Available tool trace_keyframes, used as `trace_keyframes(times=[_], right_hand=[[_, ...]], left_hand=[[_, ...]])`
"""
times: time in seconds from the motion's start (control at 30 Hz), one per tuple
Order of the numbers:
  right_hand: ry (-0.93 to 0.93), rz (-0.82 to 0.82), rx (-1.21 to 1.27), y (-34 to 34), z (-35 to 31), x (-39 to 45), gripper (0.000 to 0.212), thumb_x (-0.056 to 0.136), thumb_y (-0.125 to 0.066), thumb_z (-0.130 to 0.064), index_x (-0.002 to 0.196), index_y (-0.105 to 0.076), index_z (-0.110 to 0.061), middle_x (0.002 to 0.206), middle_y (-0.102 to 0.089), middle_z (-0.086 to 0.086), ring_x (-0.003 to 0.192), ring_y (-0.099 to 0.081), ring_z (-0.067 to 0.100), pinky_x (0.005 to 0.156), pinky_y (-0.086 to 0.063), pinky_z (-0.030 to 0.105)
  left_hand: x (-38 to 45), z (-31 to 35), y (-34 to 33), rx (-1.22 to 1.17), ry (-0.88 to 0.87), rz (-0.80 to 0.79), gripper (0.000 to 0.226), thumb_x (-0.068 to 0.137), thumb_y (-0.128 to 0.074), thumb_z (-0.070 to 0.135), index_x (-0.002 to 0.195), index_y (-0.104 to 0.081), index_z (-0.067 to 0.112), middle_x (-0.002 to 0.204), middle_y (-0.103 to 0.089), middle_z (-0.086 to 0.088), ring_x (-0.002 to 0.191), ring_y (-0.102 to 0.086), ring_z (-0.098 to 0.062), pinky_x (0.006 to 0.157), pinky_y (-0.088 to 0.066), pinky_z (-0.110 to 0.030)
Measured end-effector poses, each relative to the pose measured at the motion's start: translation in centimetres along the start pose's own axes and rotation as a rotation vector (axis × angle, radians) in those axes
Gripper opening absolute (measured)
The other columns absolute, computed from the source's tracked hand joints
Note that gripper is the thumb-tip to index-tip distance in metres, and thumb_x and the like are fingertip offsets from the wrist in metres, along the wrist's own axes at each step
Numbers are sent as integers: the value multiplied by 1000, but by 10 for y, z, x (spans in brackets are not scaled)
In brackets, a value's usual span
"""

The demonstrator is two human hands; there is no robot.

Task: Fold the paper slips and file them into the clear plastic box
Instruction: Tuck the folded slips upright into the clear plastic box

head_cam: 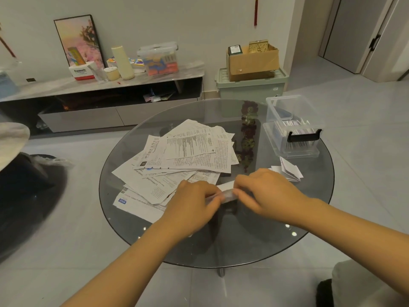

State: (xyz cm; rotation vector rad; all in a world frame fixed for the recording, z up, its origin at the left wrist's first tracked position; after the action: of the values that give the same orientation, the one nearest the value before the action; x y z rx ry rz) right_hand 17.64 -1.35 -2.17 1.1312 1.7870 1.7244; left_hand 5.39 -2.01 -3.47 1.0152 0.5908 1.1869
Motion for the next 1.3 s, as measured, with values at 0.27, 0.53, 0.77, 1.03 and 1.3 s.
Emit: trace_keyframes(times=[0.27, 0.53, 0.77, 1.03, 1.3], right_hand=[[-199, -52, 175, -19, 14, 7, 43, 86, -59, -43, 125, -46, -30, 109, -59, -2, 100, -48, 16, 74, -28, 22], [-145, -82, 143, -22, 16, 9, 37, 89, -59, -30, 126, -53, -37, 125, -47, -11, 110, -35, 13, 91, -26, 20], [-96, -138, 75, -19, 12, -4, 37, 93, -50, -39, 130, -53, -34, 119, -50, -11, 108, -39, 11, 89, -27, 19], [-25, -261, 162, -17, 1, -29, 39, 94, -50, -35, 132, -50, -32, 113, -51, -8, 97, -33, 3, 85, -30, 13], [-23, -137, 206, -2, 2, -36, 30, 90, -58, -32, 119, -63, -29, 103, -62, -7, 98, -47, 7, 84, -38, 20]], left_hand=[[3, -12, -5, -65, 183, 6, 24, 82, -67, 31, 104, -58, 26, 100, -60, 7, 92, -54, -14, 75, -39, -26], [6, -25, -1, -23, 235, 14, 40, 78, -74, 30, 113, -56, 32, 110, -45, 7, 103, -48, -17, 95, -42, -34], [2, -9, -3, 118, 29, -3, 11, 89, -57, 23, 85, -64, 31, 93, -55, 14, 94, -50, -15, 87, -27, -23], [-9, 9, -11, 156, -154, -69, 43, 82, -39, 50, 113, -64, 33, 121, -57, 19, 115, -46, 0, 112, -11, -30], [-10, 7, -23, 47, -167, -186, 59, 73, -48, 68, 123, -58, 38, 139, -43, 21, 133, -29, -2, 117, -9, -29]])
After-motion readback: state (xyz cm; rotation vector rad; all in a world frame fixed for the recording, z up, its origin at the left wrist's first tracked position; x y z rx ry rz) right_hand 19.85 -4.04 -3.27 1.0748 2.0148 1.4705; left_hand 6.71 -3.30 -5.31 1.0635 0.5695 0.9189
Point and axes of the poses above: each hand's wrist, its own x-axis towards the middle knuckle, its own y-axis out of the back of the hand, z = x × y, the point moved 8 cm from there along x, towards the middle knuckle
